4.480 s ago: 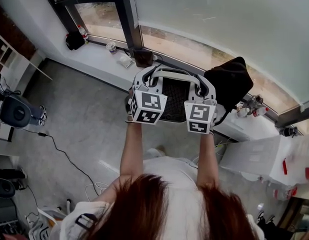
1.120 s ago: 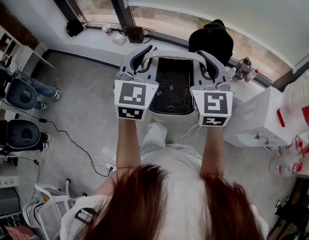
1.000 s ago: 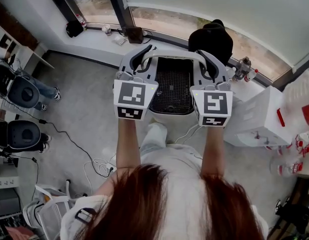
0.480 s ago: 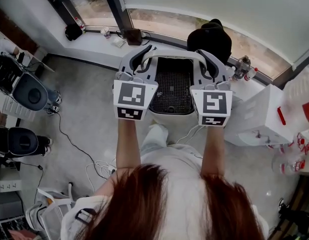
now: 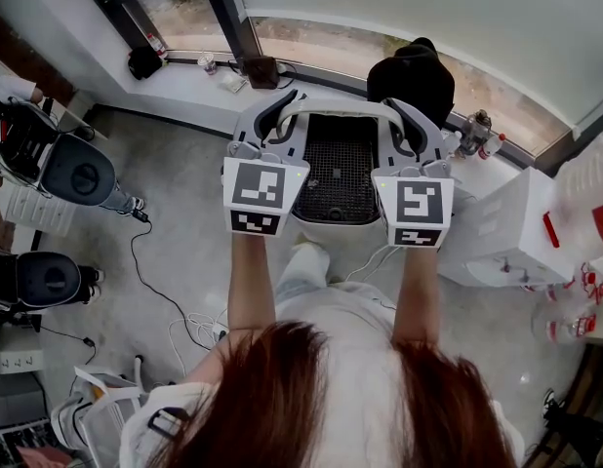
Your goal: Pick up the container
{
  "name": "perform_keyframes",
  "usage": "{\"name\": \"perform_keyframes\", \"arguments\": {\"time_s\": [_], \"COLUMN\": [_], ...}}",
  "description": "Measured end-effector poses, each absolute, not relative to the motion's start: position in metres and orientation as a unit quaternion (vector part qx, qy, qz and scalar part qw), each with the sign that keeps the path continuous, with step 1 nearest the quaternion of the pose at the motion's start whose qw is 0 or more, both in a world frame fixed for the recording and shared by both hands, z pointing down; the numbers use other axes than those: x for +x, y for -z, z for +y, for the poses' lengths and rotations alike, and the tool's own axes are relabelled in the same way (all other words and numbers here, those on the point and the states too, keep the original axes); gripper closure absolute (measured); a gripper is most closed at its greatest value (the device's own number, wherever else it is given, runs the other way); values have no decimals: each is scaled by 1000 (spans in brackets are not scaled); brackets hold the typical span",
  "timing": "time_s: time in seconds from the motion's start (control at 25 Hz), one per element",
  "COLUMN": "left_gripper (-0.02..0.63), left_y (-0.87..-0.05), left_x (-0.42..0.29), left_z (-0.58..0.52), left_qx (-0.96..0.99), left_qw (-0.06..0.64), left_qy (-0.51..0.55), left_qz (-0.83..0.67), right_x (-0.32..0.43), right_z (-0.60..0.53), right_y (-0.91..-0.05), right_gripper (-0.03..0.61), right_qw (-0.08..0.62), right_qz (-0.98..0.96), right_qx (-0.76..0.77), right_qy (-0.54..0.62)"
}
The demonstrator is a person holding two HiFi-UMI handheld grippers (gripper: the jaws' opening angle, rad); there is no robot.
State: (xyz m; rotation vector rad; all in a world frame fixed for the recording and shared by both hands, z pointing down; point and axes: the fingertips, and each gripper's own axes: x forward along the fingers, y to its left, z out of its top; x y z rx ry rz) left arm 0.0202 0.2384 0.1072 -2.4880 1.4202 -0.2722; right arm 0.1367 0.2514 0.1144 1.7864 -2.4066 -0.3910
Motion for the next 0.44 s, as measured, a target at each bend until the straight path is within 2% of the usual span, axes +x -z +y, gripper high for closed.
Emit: {"name": "perform_keyframes", "arguments": {"time_s": [0.44], "left_gripper": [561], "left_y": [-106], "left_x": [19], "left_z": [224], "left_qx": [-856], "left_qw": [133], "left_qy": [95], "left_qz": [491], "right_x": [135], "right_z": [238], "right_y": [-113], "right_gripper": [549], "right_qw": [59], "right_qz": [-796], "right_qx": [588], "right_qy": [129]}}
